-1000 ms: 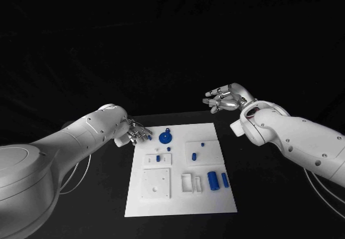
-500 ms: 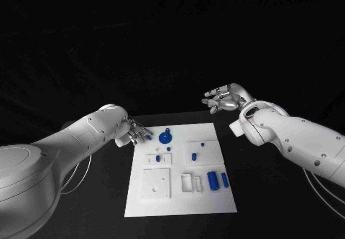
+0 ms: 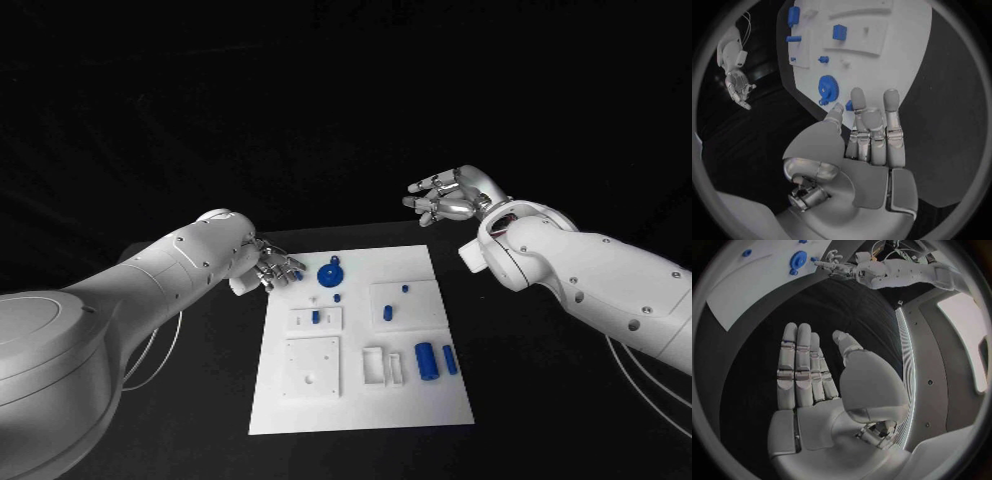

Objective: Assemble the parts on the task board

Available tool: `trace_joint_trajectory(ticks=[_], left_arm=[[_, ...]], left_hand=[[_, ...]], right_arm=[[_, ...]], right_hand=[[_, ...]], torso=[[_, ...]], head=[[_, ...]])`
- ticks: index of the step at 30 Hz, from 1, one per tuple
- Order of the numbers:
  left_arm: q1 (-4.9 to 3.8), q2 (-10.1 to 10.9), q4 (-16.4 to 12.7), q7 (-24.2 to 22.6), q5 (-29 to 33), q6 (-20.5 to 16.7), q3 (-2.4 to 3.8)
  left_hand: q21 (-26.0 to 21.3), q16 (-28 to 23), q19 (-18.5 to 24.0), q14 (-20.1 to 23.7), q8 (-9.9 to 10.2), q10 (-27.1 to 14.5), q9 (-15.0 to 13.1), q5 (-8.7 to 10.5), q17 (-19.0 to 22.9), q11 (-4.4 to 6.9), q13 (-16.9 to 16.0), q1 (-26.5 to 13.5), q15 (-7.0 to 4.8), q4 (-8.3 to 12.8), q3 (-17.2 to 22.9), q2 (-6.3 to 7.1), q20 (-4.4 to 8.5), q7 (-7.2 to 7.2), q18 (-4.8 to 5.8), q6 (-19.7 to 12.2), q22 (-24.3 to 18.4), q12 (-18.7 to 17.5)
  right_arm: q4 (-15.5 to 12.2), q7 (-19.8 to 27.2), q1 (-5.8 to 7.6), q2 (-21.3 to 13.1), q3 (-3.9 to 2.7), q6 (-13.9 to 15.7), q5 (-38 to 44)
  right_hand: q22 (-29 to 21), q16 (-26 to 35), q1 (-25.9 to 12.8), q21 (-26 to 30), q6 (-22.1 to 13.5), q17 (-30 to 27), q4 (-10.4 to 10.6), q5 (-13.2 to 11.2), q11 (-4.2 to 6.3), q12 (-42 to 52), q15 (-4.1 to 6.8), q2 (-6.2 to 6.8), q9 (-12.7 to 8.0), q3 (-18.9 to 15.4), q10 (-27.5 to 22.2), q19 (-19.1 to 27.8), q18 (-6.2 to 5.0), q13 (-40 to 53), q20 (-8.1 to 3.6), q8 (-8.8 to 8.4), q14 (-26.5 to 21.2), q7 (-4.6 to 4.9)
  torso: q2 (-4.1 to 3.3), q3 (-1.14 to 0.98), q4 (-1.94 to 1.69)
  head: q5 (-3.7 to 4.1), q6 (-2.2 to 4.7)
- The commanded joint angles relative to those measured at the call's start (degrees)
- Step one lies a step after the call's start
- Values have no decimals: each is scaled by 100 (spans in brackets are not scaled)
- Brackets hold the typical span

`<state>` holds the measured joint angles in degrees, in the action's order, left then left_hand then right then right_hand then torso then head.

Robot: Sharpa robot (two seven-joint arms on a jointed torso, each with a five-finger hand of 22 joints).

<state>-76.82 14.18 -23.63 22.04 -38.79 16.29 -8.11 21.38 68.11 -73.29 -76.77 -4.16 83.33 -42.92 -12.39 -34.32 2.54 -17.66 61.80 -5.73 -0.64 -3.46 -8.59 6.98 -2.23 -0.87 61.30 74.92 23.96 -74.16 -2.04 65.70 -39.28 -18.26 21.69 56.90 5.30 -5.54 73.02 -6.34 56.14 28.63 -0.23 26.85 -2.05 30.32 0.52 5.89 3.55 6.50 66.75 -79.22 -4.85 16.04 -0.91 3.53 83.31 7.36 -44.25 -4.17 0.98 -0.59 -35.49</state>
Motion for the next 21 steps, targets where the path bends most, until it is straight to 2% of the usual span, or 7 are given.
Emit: trace_joint_trajectory(ticks=[1, 6, 7, 9, 11, 21], left_arm=[[7, -21, 8, -9, 37, 82, 3], [10, -22, 18, -21, 37, 94, 3], [10, -22, 19, -22, 37, 97, 3], [10, -20, 21, -27, 37, 104, 3], [11, -19, 23, -36, 37, 111, 3], [11, -15, 18, -86, 69, 134, 3]], left_hand=[[22, 34, 15, 16, -17, 17, -9, -46, -5, 12, -6, 101, -22, 86, 34, -44, 7, 24, -57, 10, 101, 15], [24, 37, 17, 16, -13, 14, -6, -181, -9, 19, -3, 371, -29, 293, 181, -147, 13, 38, -51, -6, 102, 10], [26, 37, 16, 16, -12, 15, -4, -257, -10, 19, -2, 417, -30, 330, 206, -159, 14, 39, -50, -12, 103, 8], [29, 37, 17, 15, -12, 13, -2, -524, -11, 22, 2, 492, -32, 402, 265, -179, 17, 41, -49, -23, 104, 2], [31, 38, 19, 16, -14, 18, -2, -620, -13, 22, 6, 528, -33, 456, 314, -198, 18, 43, -49, -30, 104, -1], [49, 28, 23, 3, -33, 50, -52, -712, -15, 13, 32, 650, -31, 659, 536, -303, 18, 30, -55, -74, 106, -37]], right_arm=[[-12, 44, 1, 7, -4, -80, -1], [-10, 46, 1, 10, -4, -82, -1], [-9, 47, 1, 10, -4, -82, -1], [-7, 48, 1, 11, -4, -82, -1], [-5, 48, 2, 12, -4, -83, -1], [2, 56, 2, 12, -4, -67, -1]], right_hand=[[-6, 5, 64, -21, -18, -5, -12, 34, 6, -4, -17, -4, 2, -28, -26, 38, 63, -9, -6, -1, -11, 5], [-6, 5, 64, -21, -18, -5, -12, 34, 6, -4, -17, -4, 2, -28, -26, 38, 63, -9, -6, -1, -11, 5], [-21, 4, 52, -29, 6, -10, -8, 38, 5, -2, -19, -4, 3, -33, -24, 45, 63, -10, -3, 0, -15, 4], [-21, 4, 52, -29, 6, -10, -8, 38, 5, -2, -19, -4, 3, -33, -24, 45, 63, -10, -3, 0, -15, 4], [-21, 4, 52, -29, 6, -10, -8, 38, 5, -2, -19, -4, 3, -33, -24, 45, 63, -10, -3, 0, -15, 4], [-21, 4, 52, -29, 6, -10, -8, 38, 5, -2, -19, -4, 3, -33, -24, 45, 63, -10, -3, 0, -15, 4]], torso=[[6, 1, -4], [10, 3, -7], [10, 1, -8], [11, 3, -8], [9, 2, -10], [13, 7, -11]], head=[[4, -16], [11, -28], [11, -29], [9, -34], [9, -36], [6, -43]])
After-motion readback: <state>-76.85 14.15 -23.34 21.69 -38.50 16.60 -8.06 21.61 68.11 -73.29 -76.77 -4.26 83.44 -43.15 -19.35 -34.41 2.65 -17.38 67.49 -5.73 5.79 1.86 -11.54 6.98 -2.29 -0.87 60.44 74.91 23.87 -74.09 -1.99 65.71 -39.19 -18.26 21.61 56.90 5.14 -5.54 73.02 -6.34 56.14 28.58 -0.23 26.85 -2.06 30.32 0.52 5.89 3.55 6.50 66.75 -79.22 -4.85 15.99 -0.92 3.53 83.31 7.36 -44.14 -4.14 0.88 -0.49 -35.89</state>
